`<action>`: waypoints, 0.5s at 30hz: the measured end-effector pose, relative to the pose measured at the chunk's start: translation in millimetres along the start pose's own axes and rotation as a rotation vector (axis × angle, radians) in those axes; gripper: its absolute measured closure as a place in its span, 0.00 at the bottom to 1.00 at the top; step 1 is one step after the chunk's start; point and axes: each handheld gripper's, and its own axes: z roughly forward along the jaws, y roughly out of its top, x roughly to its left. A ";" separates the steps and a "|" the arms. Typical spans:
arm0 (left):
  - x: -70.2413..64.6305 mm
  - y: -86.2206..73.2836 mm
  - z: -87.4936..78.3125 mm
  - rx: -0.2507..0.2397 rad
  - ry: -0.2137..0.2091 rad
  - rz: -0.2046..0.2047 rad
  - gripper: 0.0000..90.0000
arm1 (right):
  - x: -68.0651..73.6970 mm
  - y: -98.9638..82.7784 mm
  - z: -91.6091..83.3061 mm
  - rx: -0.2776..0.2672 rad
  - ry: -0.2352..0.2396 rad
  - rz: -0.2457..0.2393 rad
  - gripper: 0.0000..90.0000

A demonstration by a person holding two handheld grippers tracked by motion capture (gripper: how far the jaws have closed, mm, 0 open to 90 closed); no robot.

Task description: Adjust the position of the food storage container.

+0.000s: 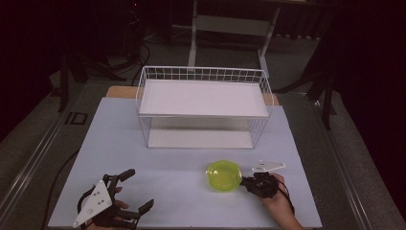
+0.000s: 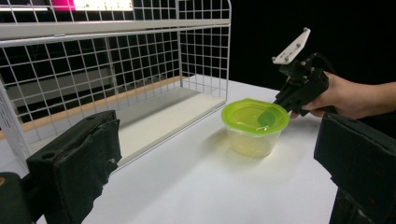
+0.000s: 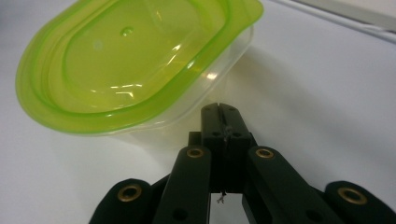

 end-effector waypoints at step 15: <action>0.1 0.0 -0.3 0.010 0.000 0.006 0.01 | 4.7 5.1 9.3 -0.023 0.008 0.044 1.00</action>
